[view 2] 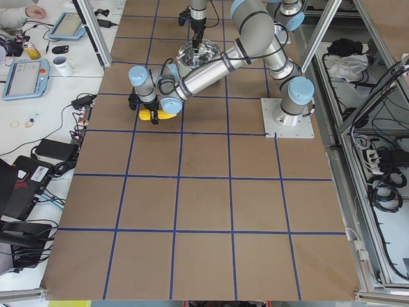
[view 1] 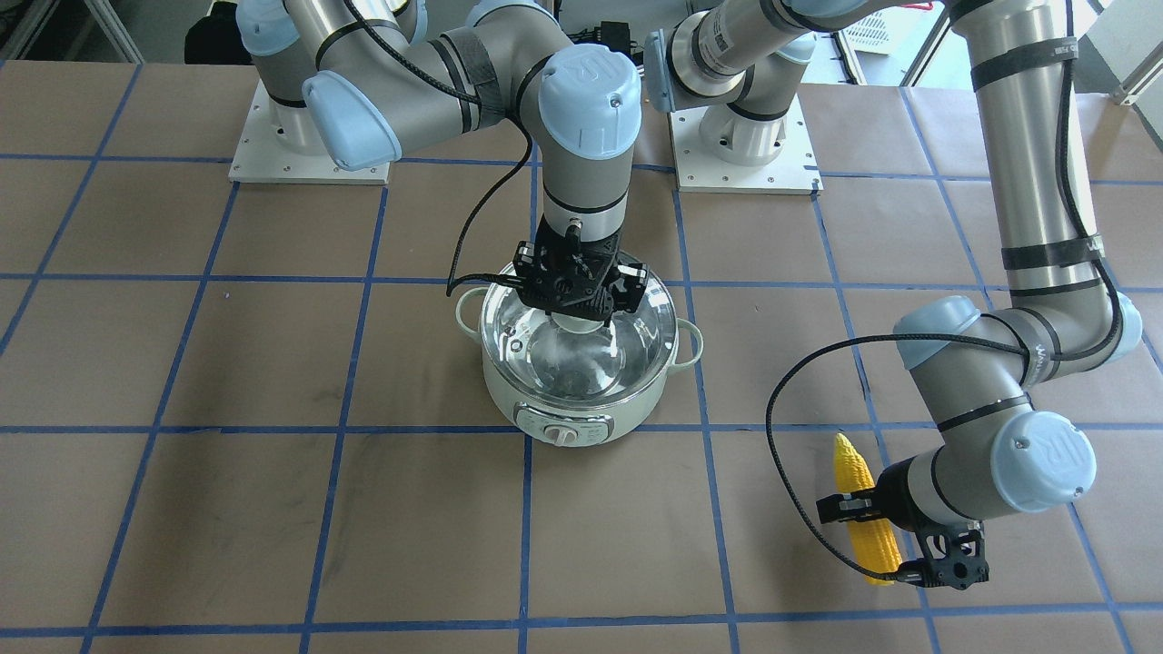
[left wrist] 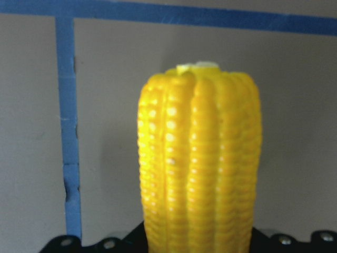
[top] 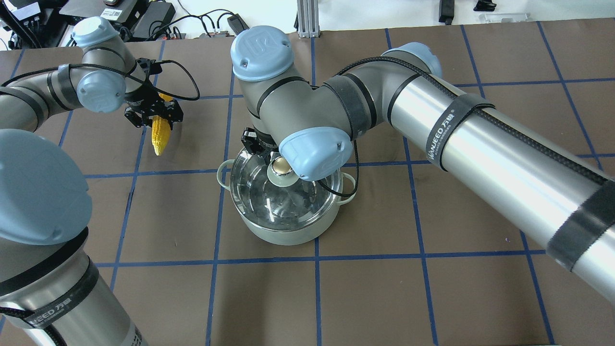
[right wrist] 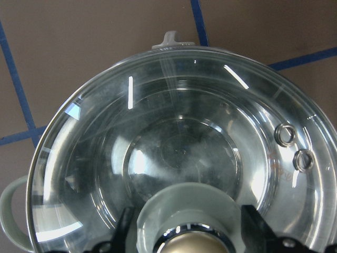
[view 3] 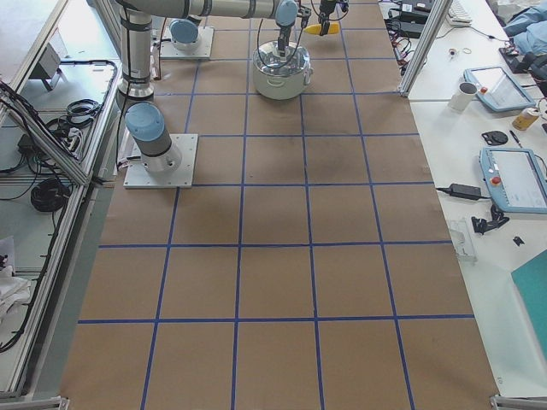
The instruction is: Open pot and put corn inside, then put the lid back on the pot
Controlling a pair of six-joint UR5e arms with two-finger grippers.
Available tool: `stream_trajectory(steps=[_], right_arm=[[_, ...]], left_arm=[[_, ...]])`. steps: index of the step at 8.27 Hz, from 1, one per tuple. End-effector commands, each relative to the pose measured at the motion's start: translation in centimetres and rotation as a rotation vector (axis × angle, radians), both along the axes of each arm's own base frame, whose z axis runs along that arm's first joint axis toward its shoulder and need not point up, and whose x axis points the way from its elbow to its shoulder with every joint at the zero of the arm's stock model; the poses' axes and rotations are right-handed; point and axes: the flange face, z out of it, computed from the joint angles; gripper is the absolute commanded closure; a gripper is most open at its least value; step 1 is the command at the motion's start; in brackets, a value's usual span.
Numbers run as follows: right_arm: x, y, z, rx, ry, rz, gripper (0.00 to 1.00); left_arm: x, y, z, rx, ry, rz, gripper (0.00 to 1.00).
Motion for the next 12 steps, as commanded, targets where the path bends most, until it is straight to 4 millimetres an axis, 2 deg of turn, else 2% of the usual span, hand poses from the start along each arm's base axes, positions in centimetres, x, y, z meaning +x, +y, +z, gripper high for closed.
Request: stream_trajectory(steps=[1, 2, 4, 5, 6, 7, 8, 9, 10, 11, 12], right_arm=[[0.2, -0.1, 0.4, -0.006, -0.004, 0.000, 0.51], [0.2, 0.0, 0.5, -0.007, -0.002, 0.006, 0.59], [0.0, -0.2, 1.2, -0.010, -0.004, 0.000, 0.69], [-0.7, -0.4, 3.2, -0.028, -0.012, -0.005, 0.69], [-2.3, -0.1, 6.6, -0.034, -0.006, 0.013, 0.70], [-6.0, -0.1, 9.7, -0.028, -0.002, 0.018, 0.71], [-10.9, -0.1, 12.9, -0.017, 0.005, 0.041, 0.72], [-16.1, -0.2, 15.2, 0.013, 0.018, 0.082, 0.77], [-21.1, -0.2, 16.6, 0.047, 0.020, 0.097, 0.82], [-24.3, 0.0, 17.4, 0.069, 0.021, 0.123, 0.85], [-26.4, -0.1, 17.5, 0.089, 0.021, 0.164, 0.90]], left_arm=[[-0.4, 1.9, 7.8, -0.031, -0.019, 0.014, 1.00], [-0.6, 2.8, 11.2, -0.056, -0.025, 0.014, 1.00], [-1.3, 5.0, 15.5, -0.051, -0.025, 0.044, 1.00], [-2.7, 5.8, 17.3, -0.066, -0.030, 0.081, 1.00], [-4.1, 6.6, 18.9, -0.077, -0.031, 0.072, 1.00], [-5.5, 7.2, 19.6, -0.068, -0.029, 0.085, 1.00], [-7.9, 7.7, 20.5, -0.075, -0.027, 0.094, 1.00], [-11.9, 8.8, 21.6, -0.080, -0.025, 0.087, 1.00], [-16.4, 10.2, 22.8, -0.097, -0.025, 0.081, 1.00], [-20.4, 11.6, 23.2, -0.094, -0.022, 0.044, 1.00], [-24.0, 12.7, 23.0, -0.087, -0.020, 0.013, 1.00]])
